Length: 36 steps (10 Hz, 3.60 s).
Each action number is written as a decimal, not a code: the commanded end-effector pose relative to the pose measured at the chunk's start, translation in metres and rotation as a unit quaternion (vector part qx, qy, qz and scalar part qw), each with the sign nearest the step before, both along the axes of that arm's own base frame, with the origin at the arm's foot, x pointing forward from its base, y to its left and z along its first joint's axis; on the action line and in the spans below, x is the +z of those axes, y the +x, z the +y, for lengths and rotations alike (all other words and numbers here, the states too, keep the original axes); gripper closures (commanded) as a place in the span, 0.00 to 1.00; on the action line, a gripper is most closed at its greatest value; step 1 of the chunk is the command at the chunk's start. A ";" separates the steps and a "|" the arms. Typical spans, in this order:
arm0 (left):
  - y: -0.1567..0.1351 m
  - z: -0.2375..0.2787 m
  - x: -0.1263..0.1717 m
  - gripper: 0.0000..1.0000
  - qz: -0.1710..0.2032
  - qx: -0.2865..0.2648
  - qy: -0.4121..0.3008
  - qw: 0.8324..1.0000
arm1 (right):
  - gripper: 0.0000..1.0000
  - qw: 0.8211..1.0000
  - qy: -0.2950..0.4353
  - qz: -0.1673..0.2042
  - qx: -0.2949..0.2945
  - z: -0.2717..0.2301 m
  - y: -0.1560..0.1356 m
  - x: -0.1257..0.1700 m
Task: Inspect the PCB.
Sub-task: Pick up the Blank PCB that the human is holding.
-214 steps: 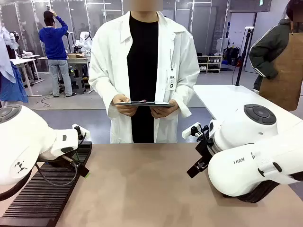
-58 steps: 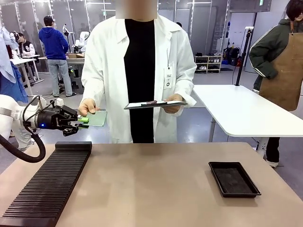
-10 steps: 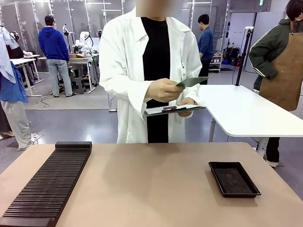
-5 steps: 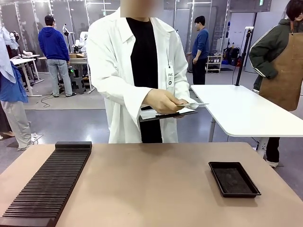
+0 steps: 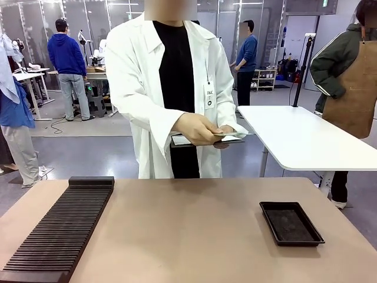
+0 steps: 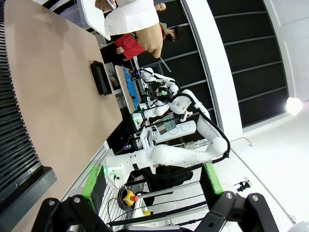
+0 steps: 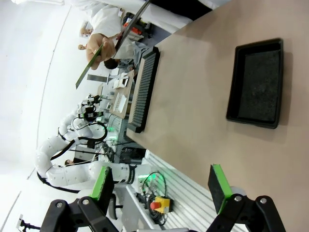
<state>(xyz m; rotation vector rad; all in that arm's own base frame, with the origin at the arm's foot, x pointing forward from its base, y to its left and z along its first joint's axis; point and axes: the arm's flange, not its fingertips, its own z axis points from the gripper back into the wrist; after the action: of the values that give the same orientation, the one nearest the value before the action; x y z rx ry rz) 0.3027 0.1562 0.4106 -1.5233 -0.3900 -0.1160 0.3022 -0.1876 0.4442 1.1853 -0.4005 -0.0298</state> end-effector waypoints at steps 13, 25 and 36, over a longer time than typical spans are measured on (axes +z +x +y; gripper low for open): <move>0.000 0.000 0.001 0.00 -0.001 -0.003 0.002 1.000 | 0.00 0.968 0.126 0.218 0.009 0.215 0.100 0.041; 0.000 0.000 0.001 0.00 -0.001 -0.003 0.002 1.000 | 0.44 0.944 0.210 0.253 0.018 0.269 0.102 0.028; 0.000 0.000 0.001 0.00 -0.001 -0.003 0.002 1.000 | 1.00 0.935 0.233 0.268 0.018 0.277 0.105 0.022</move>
<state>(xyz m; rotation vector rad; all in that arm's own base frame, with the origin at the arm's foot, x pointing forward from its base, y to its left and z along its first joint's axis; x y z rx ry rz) 0.3030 0.1557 0.4106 -1.5232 -0.3887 -0.1172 0.4062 0.0840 0.4632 1.5803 0.1175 -0.3928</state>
